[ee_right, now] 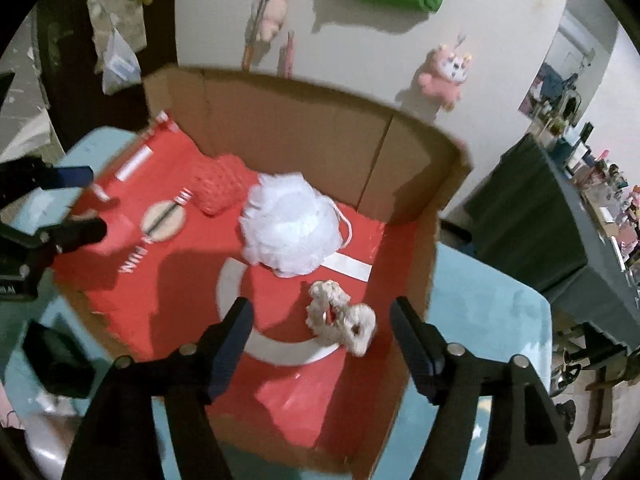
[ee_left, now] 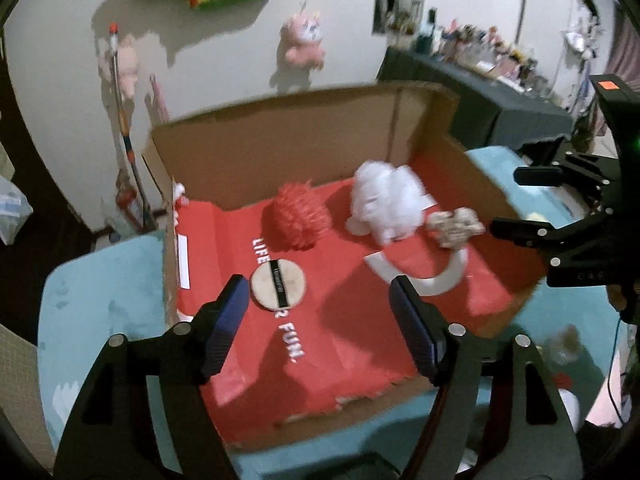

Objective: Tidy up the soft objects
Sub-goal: 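Withdraw both tools from the box back over the table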

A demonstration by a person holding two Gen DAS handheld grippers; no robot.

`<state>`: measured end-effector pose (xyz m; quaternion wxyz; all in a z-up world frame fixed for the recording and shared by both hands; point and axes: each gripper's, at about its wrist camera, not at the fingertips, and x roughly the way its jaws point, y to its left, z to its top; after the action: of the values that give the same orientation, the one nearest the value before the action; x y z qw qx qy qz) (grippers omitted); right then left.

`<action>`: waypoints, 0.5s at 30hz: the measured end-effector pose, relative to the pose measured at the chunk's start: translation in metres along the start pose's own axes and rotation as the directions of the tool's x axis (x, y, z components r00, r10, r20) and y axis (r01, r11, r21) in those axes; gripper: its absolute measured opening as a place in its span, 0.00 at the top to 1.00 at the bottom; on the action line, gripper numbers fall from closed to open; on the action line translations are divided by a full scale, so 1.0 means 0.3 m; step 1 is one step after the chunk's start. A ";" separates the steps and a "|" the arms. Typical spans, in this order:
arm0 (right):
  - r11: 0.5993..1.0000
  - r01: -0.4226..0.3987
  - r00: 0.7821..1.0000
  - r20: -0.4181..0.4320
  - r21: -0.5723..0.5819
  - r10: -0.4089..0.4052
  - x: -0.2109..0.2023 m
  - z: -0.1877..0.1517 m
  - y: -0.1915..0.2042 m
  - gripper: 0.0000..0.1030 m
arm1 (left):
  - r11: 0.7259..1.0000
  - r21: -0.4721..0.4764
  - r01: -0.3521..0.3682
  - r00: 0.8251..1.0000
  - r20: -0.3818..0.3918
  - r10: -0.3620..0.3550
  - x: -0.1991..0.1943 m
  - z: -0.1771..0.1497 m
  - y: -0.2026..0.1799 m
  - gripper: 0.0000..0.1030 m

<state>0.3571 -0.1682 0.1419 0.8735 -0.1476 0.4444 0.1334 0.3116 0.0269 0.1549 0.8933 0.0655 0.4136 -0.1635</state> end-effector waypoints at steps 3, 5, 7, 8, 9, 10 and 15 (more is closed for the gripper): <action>1.000 -0.005 0.997 0.073 0.003 0.005 -0.120 -0.035 0.026 0.21 | 1.000 0.003 0.017 0.998 0.065 -0.018 -0.094 -0.036 -0.037 0.26; 1.000 -0.023 0.993 0.117 0.003 0.023 -0.193 -0.063 0.034 0.18 | 1.000 0.008 0.020 0.994 0.106 -0.021 -0.161 -0.059 -0.079 0.23; 1.000 -0.021 0.987 0.157 0.002 0.020 -0.266 -0.096 0.051 0.16 | 1.000 0.018 0.014 0.988 0.151 -0.017 -0.223 -0.082 -0.107 0.19; 1.000 -0.021 0.983 0.183 0.001 0.020 -0.308 -0.118 0.063 0.14 | 1.000 0.022 0.014 0.985 0.173 -0.017 -0.249 -0.095 -0.124 0.18; 1.000 -0.022 0.980 0.200 -0.001 0.022 -0.338 -0.138 0.072 0.13 | 1.000 0.026 0.014 0.981 0.195 -0.019 -0.274 -0.110 -0.140 0.17; 1.000 -0.017 0.975 0.220 -0.004 0.017 -0.372 -0.160 0.084 0.10 | 1.000 0.030 0.010 0.976 0.215 -0.016 -0.303 -0.127 -0.154 0.16; 1.000 -0.001 0.949 0.315 -0.020 0.007 -0.512 -0.274 0.149 0.02 | 0.999 0.040 0.002 0.958 0.286 -0.014 -0.405 -0.211 -0.228 0.15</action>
<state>0.1927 -0.1735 0.2147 0.9315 -0.1319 0.2983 0.1612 0.1689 0.0076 0.2074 0.9415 0.0572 0.2772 -0.1831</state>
